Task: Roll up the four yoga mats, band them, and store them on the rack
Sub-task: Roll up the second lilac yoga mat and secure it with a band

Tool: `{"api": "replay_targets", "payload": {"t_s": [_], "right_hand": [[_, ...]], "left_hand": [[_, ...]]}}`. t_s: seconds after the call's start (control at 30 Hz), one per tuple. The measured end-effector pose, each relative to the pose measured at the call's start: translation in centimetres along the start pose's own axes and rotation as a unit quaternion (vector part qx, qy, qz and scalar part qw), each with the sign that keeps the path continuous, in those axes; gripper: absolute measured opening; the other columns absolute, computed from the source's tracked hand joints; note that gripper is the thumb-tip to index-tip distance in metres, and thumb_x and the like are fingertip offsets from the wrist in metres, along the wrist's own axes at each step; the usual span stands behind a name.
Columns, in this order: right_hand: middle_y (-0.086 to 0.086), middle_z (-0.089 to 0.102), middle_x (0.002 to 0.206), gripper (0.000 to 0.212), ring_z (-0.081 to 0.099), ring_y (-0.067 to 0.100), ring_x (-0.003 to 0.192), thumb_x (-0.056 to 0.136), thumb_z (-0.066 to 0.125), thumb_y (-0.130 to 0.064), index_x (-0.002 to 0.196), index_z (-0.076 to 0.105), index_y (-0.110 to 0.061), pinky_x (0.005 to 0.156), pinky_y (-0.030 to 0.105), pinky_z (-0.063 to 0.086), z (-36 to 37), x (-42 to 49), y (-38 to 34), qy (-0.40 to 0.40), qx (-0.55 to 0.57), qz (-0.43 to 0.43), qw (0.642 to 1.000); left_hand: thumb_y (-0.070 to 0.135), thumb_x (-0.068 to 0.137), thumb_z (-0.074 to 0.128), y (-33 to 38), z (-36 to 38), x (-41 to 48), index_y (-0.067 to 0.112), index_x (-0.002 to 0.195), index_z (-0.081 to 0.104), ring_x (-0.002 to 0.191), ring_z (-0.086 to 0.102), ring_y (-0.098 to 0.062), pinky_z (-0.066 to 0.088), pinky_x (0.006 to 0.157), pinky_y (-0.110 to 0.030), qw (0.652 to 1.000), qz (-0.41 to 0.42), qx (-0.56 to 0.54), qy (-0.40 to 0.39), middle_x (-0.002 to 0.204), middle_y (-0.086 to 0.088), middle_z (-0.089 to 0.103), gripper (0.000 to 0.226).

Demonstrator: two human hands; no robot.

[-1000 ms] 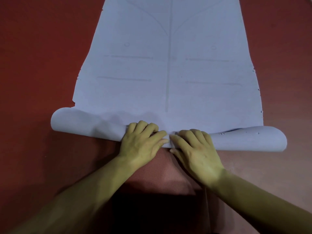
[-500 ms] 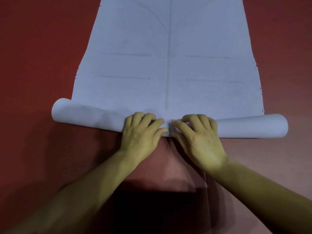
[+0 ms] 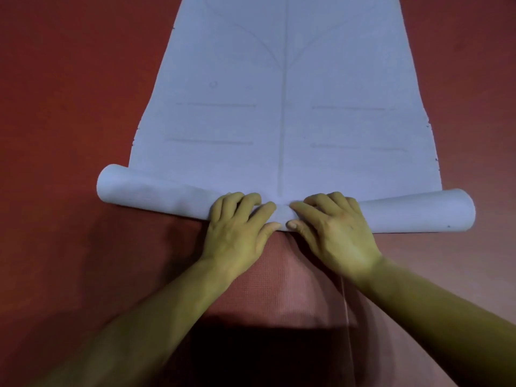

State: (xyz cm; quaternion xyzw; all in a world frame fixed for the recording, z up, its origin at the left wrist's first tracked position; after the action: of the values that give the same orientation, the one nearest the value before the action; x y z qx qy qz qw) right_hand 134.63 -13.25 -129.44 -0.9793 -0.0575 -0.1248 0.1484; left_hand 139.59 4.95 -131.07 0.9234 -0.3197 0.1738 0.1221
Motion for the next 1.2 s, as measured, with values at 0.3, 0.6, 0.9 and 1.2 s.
{"api": "replay_targets", "payload": {"t_s": [0.3,0.6,0.9,1.2], "right_hand": [[0.000,0.066,0.110,0.035,0.060,0.027,0.099,0.092,0.067,-0.046,0.115,0.073,-0.020,0.089,0.041,0.038,0.1,-0.7,-0.1,0.034,-0.023,-0.030,0.999],[0.001,0.069,0.106,0.035,0.064,0.030,0.091,0.102,0.051,-0.041,0.115,0.073,-0.017,0.085,0.044,0.047,0.1,0.9,0.3,0.021,-0.048,-0.035,0.998],[0.005,0.064,0.117,0.042,0.059,0.032,0.105,0.095,0.063,-0.046,0.121,0.069,-0.015,0.099,0.043,0.039,0.0,1.1,1.1,0.025,-0.031,-0.027,0.999],[-0.002,0.070,0.108,0.047,0.063,0.029,0.098,0.102,0.042,-0.050,0.122,0.070,-0.018,0.093,0.041,0.042,0.1,3.2,2.1,-0.022,-0.043,-0.036,0.998]], "left_hand": [[0.046,0.098,0.051,-0.3,0.2,0.8,0.023,0.109,0.071,0.097,0.059,-0.030,0.045,0.088,-0.043,1.000,0.007,0.014,0.013,0.107,0.000,0.066,0.033],[0.048,0.099,0.049,-0.7,0.6,0.9,0.022,0.119,0.069,0.111,0.053,-0.031,0.037,0.108,-0.051,1.000,-0.014,0.009,0.004,0.122,-0.006,0.063,0.038],[0.045,0.101,0.049,-1.2,0.7,3.2,0.023,0.108,0.072,0.100,0.058,-0.029,0.040,0.098,-0.042,1.000,-0.013,0.004,0.016,0.107,0.001,0.065,0.033],[0.051,0.097,0.053,-1.5,1.3,3.8,0.020,0.118,0.073,0.104,0.061,-0.033,0.039,0.107,-0.053,0.999,0.027,0.017,0.010,0.113,-0.004,0.067,0.041]]}}
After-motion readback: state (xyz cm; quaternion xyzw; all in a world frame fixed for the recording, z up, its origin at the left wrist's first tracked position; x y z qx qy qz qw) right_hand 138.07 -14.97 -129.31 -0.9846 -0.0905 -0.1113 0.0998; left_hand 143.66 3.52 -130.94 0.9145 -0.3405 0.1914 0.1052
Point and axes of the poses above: each hand's wrist, its own x-axis towards the middle knuckle, its own z-axis out of the palm, y = z × x, the point moved 4 cm from there along x, towards the middle knuckle
